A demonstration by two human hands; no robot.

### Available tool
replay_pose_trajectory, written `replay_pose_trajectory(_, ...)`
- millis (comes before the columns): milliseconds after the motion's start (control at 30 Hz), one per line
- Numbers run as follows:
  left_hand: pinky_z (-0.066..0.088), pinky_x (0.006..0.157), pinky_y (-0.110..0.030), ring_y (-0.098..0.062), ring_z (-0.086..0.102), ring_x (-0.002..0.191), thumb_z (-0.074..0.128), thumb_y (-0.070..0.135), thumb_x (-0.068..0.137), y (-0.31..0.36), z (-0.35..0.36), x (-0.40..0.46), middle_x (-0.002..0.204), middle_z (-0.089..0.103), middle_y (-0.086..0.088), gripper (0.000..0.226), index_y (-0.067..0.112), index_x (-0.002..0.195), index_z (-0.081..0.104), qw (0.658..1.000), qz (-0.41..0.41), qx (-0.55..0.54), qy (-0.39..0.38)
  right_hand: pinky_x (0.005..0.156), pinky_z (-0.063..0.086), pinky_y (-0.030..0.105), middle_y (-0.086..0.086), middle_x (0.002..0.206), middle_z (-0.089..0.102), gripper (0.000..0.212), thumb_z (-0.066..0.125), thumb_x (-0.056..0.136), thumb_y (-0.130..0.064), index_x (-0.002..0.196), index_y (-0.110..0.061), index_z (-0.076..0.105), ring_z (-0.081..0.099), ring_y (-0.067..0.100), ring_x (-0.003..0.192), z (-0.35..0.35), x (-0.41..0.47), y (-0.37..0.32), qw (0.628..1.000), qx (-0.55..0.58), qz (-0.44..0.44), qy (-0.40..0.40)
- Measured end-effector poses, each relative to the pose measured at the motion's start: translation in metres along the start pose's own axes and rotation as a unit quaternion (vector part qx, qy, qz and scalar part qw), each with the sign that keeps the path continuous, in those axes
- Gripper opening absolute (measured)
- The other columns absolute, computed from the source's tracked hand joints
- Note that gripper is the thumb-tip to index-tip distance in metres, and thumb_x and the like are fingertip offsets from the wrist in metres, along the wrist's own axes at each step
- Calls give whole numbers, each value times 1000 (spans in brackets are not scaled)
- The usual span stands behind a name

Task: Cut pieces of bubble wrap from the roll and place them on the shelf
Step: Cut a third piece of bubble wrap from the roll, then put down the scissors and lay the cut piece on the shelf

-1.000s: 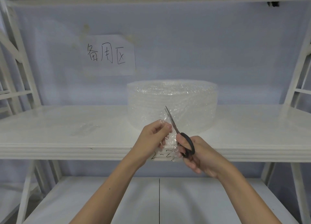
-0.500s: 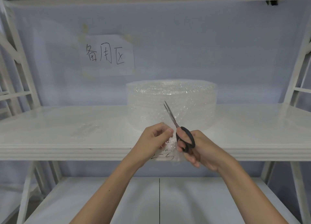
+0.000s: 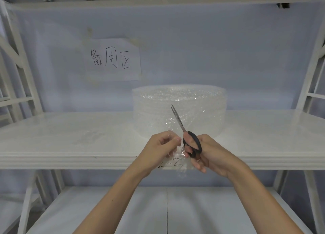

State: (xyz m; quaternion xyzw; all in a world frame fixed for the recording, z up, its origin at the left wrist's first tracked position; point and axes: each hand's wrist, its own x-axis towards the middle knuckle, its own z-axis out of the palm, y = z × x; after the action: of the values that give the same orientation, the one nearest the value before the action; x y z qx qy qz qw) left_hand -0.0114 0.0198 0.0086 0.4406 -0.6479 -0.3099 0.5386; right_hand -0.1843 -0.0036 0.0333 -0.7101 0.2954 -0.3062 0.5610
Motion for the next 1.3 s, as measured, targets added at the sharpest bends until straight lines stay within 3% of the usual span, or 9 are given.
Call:
replay_pose_trajectory(100,42,57,-18,-6,50,56,58,23,89,0,0,-1,61,59,10,20,22,70,66,1000,-7,0,-12,32,33,19,3,65,57,59,59,71,-67,66,-9,49,45,16,36,0,1,-4,1000,1,-1,-5)
replay_pose_trajectory(267,42,59,-21,-7,50,57,59,23,85,3,-1,-3,79,65,-21,24,0,82,66,1000,-7,5,-18,36,31,21,6,63,54,54,62,69,-62,57,-11,48,40,13,31,2,4,-16,999,-16,-30,7)
replay_pose_trajectory(433,41,58,-18,-8,49,57,60,21,90,5,-3,-4,68,59,-2,22,8,75,68,1000,-15,-7,7,36,34,23,18,73,58,48,67,76,-54,60,-10,60,44,15,33,5,1,-18,998,-6,-55,34)
replay_pose_trajectory(533,42,57,-19,-10,48,57,58,15,95,5,-3,-3,66,56,1,32,22,64,66,999,-19,-18,30,31,40,20,28,97,67,42,68,70,-46,78,-5,75,63,19,46,6,-6,-19,992,36,-82,92)
replay_pose_trajectory(667,41,55,-18,-11,47,56,59,17,95,7,-3,-4,62,55,6,27,15,69,65,999,-26,-23,24,38,48,19,6,110,74,32,72,76,-33,100,-12,72,76,23,74,-11,-16,-17,977,42,-85,189)
replay_pose_trajectory(833,41,54,-17,-11,46,55,59,16,95,9,-2,-5,65,55,3,26,11,70,64,999,-31,-36,25,46,53,22,12,88,75,22,69,87,-27,91,-6,73,74,20,63,-48,-24,-10,951,-5,-65,301)
replay_pose_trajectory(1000,44,54,-18,-10,49,57,60,19,96,9,-3,-5,67,61,6,25,14,73,70,999,-32,-30,28,44,45,25,12,67,73,46,62,88,-46,73,-3,71,59,21,49,-86,-31,-4,907,-151,26,392)
replay_pose_trajectory(1133,47,55,-21,-11,52,61,64,22,93,11,-2,-5,80,71,3,19,13,84,78,998,-34,-30,32,56,38,30,18,65,68,58,54,90,-48,66,4,66,63,34,69,-93,-27,11,858,-286,44,424)
replay_pose_trajectory(1300,49,54,-31,-13,51,57,71,22,87,9,-4,-3,78,73,3,13,13,85,80,995,-47,-60,60,60,41,34,14,73,60,50,43,92,-47,58,-10,47,57,36,73,-92,-15,26,799,-414,116,420)
